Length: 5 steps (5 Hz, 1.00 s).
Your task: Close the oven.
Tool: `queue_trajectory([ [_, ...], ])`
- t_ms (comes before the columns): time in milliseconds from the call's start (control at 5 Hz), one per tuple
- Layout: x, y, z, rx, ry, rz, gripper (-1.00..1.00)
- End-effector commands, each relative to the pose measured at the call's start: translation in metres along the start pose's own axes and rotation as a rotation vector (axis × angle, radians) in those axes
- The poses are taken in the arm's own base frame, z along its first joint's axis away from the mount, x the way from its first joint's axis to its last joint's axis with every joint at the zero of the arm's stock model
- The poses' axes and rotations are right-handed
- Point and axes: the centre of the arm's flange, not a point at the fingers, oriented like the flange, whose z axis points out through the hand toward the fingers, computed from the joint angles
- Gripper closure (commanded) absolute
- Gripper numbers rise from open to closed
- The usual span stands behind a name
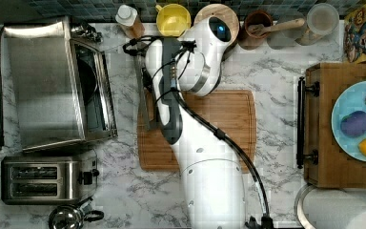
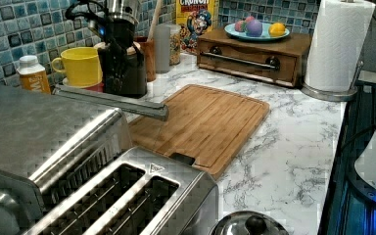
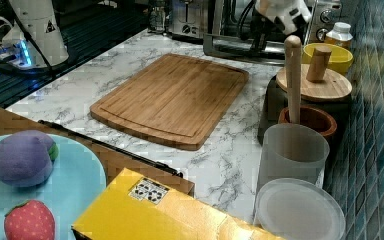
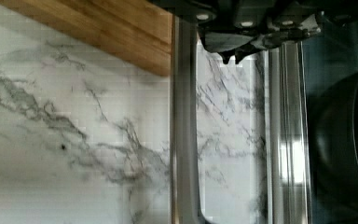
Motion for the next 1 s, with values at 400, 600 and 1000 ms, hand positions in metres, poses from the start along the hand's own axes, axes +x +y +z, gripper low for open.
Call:
queue_trajectory([
  [400,-0.007,-0.300,-0.021,-0.298,0.165,-0.256,1.00],
  [600,-0.013,-0.319,-0.017,-0.366,0.178,-0.264,1.00],
  [1000,-0.030,-0.343,-0.012,-0.552,0.283,-0.234,1.00],
])
